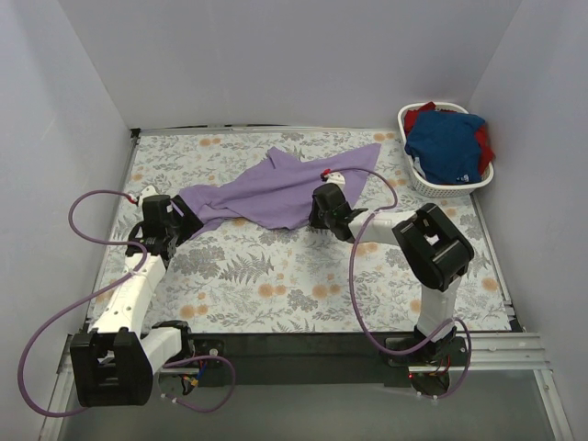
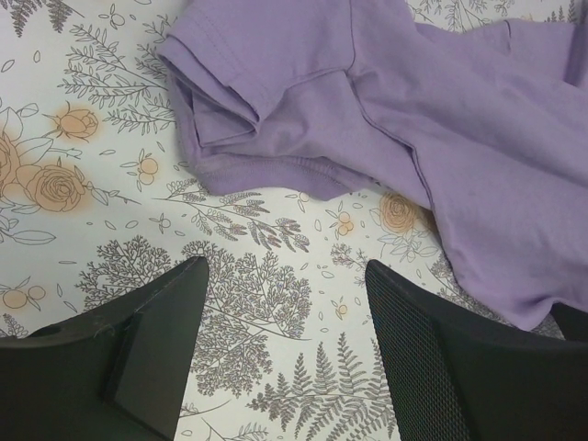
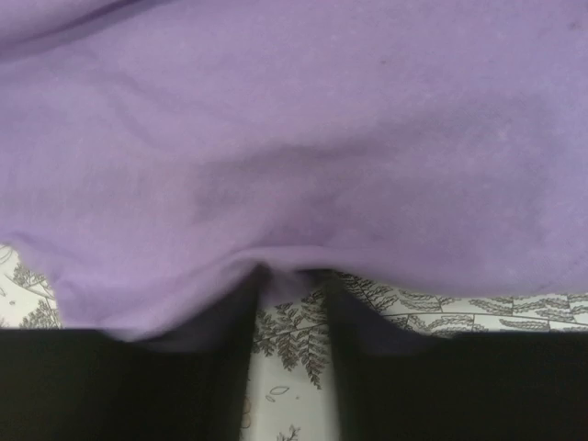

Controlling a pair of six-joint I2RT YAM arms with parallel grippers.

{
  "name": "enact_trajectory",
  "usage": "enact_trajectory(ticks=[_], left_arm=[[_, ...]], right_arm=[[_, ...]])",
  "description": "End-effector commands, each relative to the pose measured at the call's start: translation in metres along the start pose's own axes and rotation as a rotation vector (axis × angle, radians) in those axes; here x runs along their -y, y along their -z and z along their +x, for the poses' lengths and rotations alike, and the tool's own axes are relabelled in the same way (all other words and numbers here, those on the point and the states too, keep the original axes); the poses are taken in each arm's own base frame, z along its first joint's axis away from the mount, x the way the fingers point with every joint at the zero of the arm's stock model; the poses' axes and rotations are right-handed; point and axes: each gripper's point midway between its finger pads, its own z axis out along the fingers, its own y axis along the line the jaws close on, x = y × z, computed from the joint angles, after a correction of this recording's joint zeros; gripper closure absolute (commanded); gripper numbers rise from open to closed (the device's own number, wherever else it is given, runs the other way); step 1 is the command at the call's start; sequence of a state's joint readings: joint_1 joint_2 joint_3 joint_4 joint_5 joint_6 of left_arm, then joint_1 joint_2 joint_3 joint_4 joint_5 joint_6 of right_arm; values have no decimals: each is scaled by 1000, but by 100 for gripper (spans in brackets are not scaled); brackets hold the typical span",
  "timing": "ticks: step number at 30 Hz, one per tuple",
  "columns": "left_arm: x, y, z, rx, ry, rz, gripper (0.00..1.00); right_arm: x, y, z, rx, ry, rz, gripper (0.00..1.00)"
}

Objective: Fold and stack the t-shirts
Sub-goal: Flatten the tshirt out

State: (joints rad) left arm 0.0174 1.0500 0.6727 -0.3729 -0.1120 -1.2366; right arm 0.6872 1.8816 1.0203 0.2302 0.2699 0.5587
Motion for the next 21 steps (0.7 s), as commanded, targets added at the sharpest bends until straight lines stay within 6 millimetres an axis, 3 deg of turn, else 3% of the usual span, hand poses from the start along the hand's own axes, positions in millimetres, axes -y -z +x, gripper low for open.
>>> enact_trajectory(ticks=[1, 3, 4, 6, 7, 9, 10, 11, 13, 14, 15, 16, 18, 19, 21], left_arm=[[4, 3, -10, 30, -10, 7, 32], [5, 4, -10, 33, -9, 9, 32], [5, 5, -12, 38, -9, 12, 32], [5, 7, -14, 47, -6, 15, 32], [6, 7, -14, 49, -6, 17, 32], [6, 9, -15, 54, -6, 21, 32], [7, 10, -16, 59, -5, 25, 32], [8, 10, -16, 58, -6, 26, 32], [8, 10, -17, 60, -5, 26, 32], [7, 10, -17, 59, -7, 25, 32], [7, 10, -17, 58, -8, 23, 32], [7, 10, -16, 56, -9, 24, 32], [6, 9, -14, 51, -11, 20, 32], [6, 8, -14, 49, -13, 18, 32], [6, 8, -14, 50, -15, 19, 32]], right_arm=[[10, -11, -5, 40, -98, 69, 80], [15, -3, -11, 59, -93, 77, 99], [23, 4, -2, 40, -46, 90, 99], [29, 42, -16, 62, 19, 88, 99], [33, 43, -10, 50, 23, 96, 99], [35, 79, -21, 29, 121, 82, 99], [25, 101, -43, 62, 143, 53, 99], [34, 115, -34, -13, 232, 74, 99], [29, 134, -50, -34, 290, 72, 99], [21, 143, -73, -20, 344, 68, 99], [29, 149, -68, -81, 378, 108, 99], [22, 148, -85, -83, 398, 119, 99], [32, 144, -85, -136, 456, 185, 93], [34, 131, -80, -171, 479, 202, 75], [28, 120, -78, -195, 498, 177, 62]])
